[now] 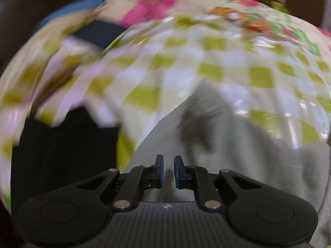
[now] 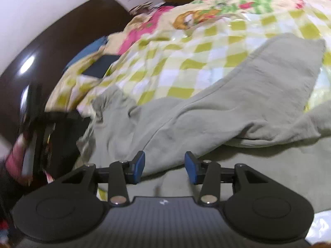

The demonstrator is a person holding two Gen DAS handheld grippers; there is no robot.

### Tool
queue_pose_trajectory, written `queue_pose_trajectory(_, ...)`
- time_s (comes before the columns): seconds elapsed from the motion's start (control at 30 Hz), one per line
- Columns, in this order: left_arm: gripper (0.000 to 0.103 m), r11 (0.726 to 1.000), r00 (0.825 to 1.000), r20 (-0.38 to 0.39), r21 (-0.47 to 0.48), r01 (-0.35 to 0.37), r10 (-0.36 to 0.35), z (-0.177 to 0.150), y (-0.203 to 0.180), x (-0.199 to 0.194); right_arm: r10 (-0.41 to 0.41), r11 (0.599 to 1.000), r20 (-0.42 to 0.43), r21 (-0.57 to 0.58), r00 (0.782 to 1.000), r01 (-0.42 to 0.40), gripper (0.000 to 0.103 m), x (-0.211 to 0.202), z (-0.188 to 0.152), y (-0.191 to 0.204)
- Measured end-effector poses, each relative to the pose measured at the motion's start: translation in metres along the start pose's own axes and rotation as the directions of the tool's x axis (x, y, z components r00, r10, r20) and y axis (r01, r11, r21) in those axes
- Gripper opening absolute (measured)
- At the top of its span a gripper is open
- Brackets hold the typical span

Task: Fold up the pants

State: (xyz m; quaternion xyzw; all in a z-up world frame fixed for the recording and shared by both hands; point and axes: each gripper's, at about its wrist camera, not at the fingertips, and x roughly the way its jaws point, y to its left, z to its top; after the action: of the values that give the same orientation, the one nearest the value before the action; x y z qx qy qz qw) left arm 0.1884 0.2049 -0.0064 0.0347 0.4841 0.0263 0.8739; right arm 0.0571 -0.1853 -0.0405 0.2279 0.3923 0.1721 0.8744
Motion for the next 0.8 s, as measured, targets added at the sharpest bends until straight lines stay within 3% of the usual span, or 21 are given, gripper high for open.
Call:
queue_pose_trajectory(0.13,0.029,0.996,0.997,-0.078,-0.084,-0.001,-0.006,-0.028,0.02,0.015,0.01,0.998,0.01,0.057,1.0,-0.011,0.048,0.002,0.003,-0.001)
queue_pose_trajectory(0.3,0.031,1.0,1.0,0.007,0.002,0.007,-0.007,-0.031,-0.004,0.003,-0.057,0.992,0.019,0.114,0.998,0.055,0.055,0.009,0.013,-0.004)
queue_pose_trajectory(0.37,0.048,0.999,0.999,0.028,0.018,0.031,-0.032,-0.024,-0.009,0.004,-0.058,0.979,0.029,0.197,0.998,0.052,0.056,0.014,0.02,-0.01)
queue_pose_trajectory(0.43,0.058,0.998,0.998,0.037,-0.013,0.059,-0.059,-0.017,-0.013,0.007,-0.073,0.961,0.038,0.269,0.997,0.06,0.057,0.02,0.027,-0.013)
queue_pose_trajectory(0.6,0.058,0.999,0.999,0.035,-0.015,0.04,-0.039,-0.011,-0.021,0.02,-0.135,0.927,0.071,0.36,0.988,0.101,0.061,0.043,0.054,-0.015)
queue_pose_trajectory(0.7,0.058,0.998,0.999,0.039,-0.049,0.036,-0.034,-0.012,-0.019,0.025,-0.217,0.891,0.021,0.414,0.976,0.189,0.067,0.065,0.072,-0.02)
queue_pose_trajectory(0.8,0.058,0.991,0.998,0.054,-0.126,0.051,-0.044,-0.012,-0.012,0.024,-0.315,0.876,-0.056,0.367,0.948,0.313,0.068,0.094,0.082,-0.017)
